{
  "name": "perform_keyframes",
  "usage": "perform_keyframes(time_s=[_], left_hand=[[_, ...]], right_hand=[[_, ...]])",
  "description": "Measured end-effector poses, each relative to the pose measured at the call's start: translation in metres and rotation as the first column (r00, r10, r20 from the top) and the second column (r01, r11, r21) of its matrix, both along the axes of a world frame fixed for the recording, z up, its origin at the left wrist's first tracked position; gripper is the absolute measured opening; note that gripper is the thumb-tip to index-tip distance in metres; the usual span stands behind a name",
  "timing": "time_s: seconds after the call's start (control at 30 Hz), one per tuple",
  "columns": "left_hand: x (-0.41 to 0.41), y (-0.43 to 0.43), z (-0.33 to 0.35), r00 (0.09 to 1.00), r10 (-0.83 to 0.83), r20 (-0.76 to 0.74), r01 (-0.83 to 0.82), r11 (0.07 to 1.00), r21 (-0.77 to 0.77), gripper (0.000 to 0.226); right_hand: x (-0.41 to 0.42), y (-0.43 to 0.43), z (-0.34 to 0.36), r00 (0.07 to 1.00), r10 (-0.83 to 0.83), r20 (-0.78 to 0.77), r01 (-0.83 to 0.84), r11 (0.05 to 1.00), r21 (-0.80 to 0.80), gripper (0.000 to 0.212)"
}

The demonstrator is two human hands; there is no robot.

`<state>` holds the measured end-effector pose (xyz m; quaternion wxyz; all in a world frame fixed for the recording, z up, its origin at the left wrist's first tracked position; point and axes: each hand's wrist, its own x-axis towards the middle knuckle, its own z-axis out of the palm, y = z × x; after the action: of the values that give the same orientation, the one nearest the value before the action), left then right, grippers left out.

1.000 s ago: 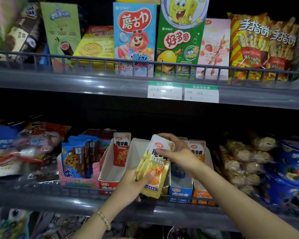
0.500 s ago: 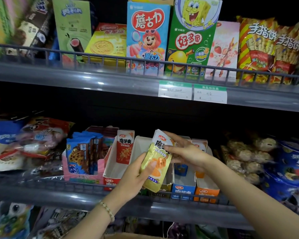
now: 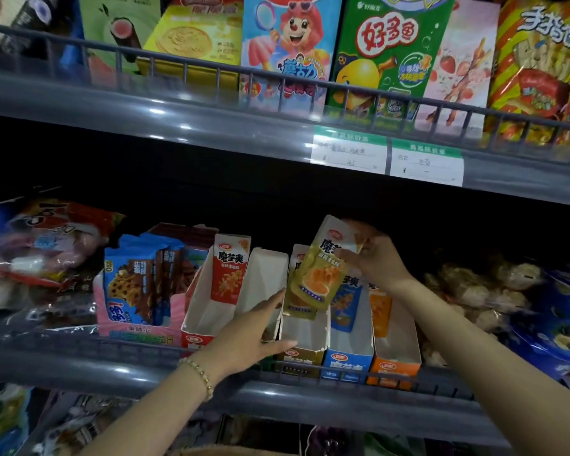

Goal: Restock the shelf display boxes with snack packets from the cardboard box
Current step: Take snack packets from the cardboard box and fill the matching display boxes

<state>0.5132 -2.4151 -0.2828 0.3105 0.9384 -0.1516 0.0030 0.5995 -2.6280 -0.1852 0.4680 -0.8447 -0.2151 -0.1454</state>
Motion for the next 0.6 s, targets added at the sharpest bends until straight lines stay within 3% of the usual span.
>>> perform_keyframes(time_s=[0.1,0.27,0.43,0.6], left_hand=[[0.004,0.002,-0.005,1.000,-0.003,0.019,0.003,1.000,-0.019,0.083],[0.001,0.004,-0.002,0.999,-0.029,0.028,0.027,0.997,0.067,0.022],[0.003,0.004,-0.003,1.000,-0.022,0.008,0.022,1.000,0.004,0.024],[0.001,0.002,-0.004,1.000,-0.003,0.025,0.003,1.000,-0.003,0.024]], right_hand=[[0.015,0.009,-0.016,0.999,0.021,0.036,-0.014,0.984,-0.175,0.047],[0.034,0.021,-0.033,0.999,0.025,0.037,-0.010,0.929,-0.370,0.052],[0.046,0.023,-0.043,0.996,0.016,0.083,0.026,0.875,-0.483,0.054],[0.056,0.027,-0.049,0.973,-0.036,0.226,0.160,0.814,-0.558,0.049]])
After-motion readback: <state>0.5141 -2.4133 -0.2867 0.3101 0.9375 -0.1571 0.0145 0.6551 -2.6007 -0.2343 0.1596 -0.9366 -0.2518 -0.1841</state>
